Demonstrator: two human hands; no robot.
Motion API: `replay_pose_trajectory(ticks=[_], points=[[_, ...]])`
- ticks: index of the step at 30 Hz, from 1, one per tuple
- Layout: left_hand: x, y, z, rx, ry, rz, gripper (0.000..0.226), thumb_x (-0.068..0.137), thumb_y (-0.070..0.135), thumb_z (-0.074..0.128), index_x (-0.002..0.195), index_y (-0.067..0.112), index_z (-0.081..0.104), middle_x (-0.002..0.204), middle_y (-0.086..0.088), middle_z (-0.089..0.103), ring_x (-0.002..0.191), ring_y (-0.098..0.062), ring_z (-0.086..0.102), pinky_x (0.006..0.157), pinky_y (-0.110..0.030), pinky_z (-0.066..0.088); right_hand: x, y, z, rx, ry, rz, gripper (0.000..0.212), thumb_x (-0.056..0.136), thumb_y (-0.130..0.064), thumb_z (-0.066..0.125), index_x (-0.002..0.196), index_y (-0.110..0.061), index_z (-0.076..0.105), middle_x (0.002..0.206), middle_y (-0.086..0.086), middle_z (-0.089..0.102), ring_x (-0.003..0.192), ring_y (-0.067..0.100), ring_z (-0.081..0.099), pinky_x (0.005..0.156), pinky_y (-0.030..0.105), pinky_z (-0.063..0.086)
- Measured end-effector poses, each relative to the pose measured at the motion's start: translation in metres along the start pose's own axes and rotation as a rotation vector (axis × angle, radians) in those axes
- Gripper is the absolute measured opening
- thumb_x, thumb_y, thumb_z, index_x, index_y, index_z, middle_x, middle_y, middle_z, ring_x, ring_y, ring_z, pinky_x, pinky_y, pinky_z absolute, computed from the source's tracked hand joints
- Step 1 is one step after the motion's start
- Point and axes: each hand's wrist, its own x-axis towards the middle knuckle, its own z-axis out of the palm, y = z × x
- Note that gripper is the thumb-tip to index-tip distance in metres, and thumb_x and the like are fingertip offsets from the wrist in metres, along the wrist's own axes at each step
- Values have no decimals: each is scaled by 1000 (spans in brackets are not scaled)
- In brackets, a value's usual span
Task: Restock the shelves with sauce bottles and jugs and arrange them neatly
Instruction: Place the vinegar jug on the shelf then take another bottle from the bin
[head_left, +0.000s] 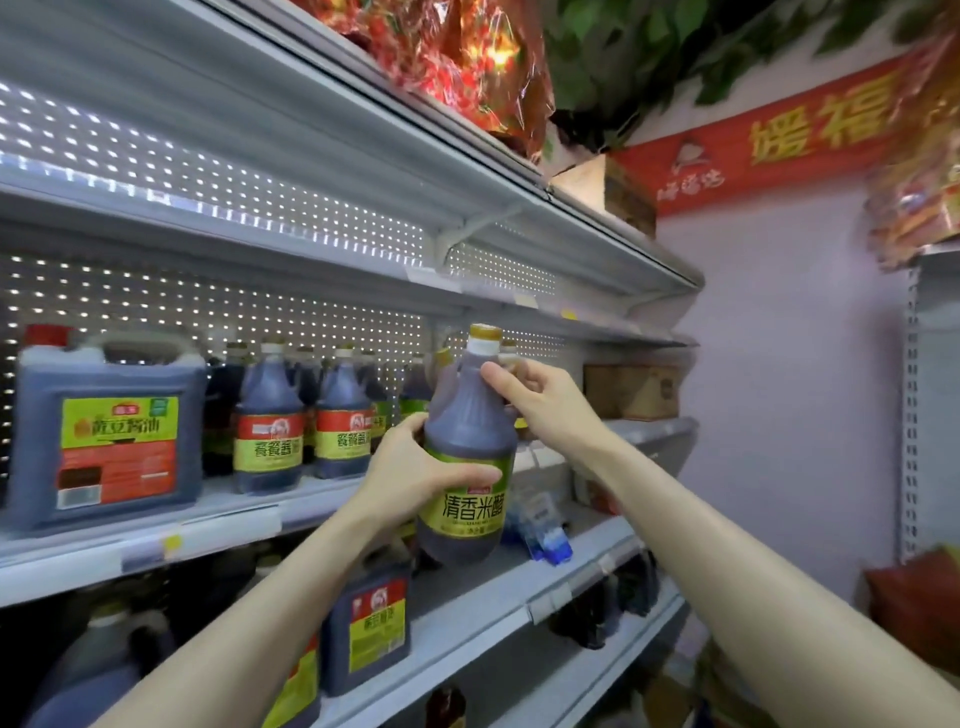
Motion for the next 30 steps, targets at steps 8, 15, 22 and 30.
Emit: replay_pose_trajectory(ticks=[8,15,22,30], points=[[72,-44,32,103,88,-25,75,50,27,94,114,18,56,104,5,68,94,-13,66,80,-33,57,76,80,-12,-2,-38,-8,53,90,-50,58,109,-1,62,91,12,68,78,16,59,70,36,48],[130,-81,63,147,212,-78,69,51,20,93,110,17,57,102,3,69,91,-12,68,77,-29,57,143,148,-26,176,-246,-13,16,95,-44,53,94,-30,61,97,-9,67,94,11,64,80,32,55],[211,-114,114,183,395,-118,74,44,23,95,107,16,58,101,1,71,91,-17,69,83,-42,58,227,218,-54,317,-346,-33,17,95,-45,53,93,-30,61,98,-14,66,93,6,62,76,30,50],[276,-147,141,226,484,-136,77,50,20,93,116,15,54,108,0,67,96,-14,65,82,-34,55,302,272,-60,385,-430,-76,18,92,-43,59,89,-25,64,90,-9,69,90,12,63,68,25,45]])
